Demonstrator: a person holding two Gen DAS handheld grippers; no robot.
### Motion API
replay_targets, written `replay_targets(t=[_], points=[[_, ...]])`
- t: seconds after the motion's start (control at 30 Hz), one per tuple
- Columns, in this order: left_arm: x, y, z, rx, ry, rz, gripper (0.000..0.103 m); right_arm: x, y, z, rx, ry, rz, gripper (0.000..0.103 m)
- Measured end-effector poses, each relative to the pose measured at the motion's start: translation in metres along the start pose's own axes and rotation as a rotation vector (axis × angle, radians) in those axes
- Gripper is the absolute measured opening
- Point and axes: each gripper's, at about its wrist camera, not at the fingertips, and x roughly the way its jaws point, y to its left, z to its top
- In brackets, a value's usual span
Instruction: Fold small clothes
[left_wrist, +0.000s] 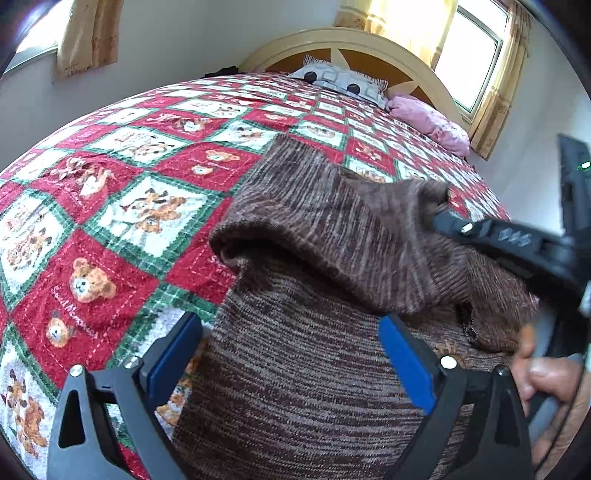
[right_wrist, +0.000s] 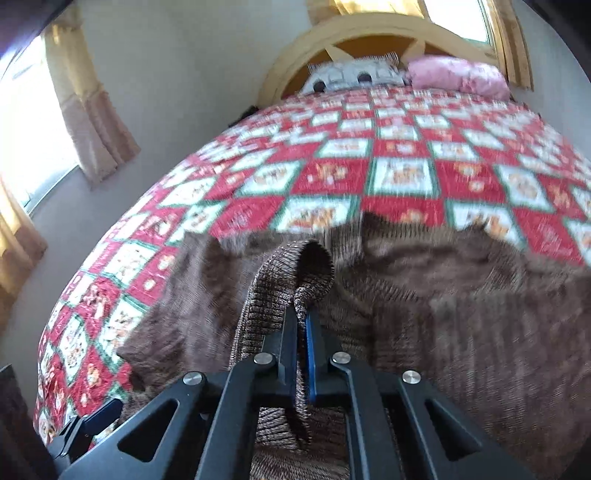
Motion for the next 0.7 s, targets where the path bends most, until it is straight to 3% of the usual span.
replay_targets(t=[0.23,0.43,0.53,0.6,0.7], points=[[0.0,0.0,0.0,0.0,0.0,-0.001,0.099,-0.029,-0.028,0.018,0.034,-0.033,-0.018,0.003],[-0.001,0.0,-0.001,0.002,0.0,0.002,0.099,-0.004,-0.067,0.004,0.071,0.051,-0.106,0.003],[-0.001,0.0,-0.001,0.002,0.001,0.001,0.1,-0.003,-0.087,-0.002,0.15,0.086,-0.146,0.005],[0.0,-0.001,-0.001,0.004,0.002,-0.003,0.101,-0.023,-0.102,-0.008,0.248,0.028,-0.168,0.006],[0.0,-0.001,-0.001,0.005,0.003,-0.001,0.101,-0.057,-0.1,-0.018,0.248,-0.056,-0.206,0.006]])
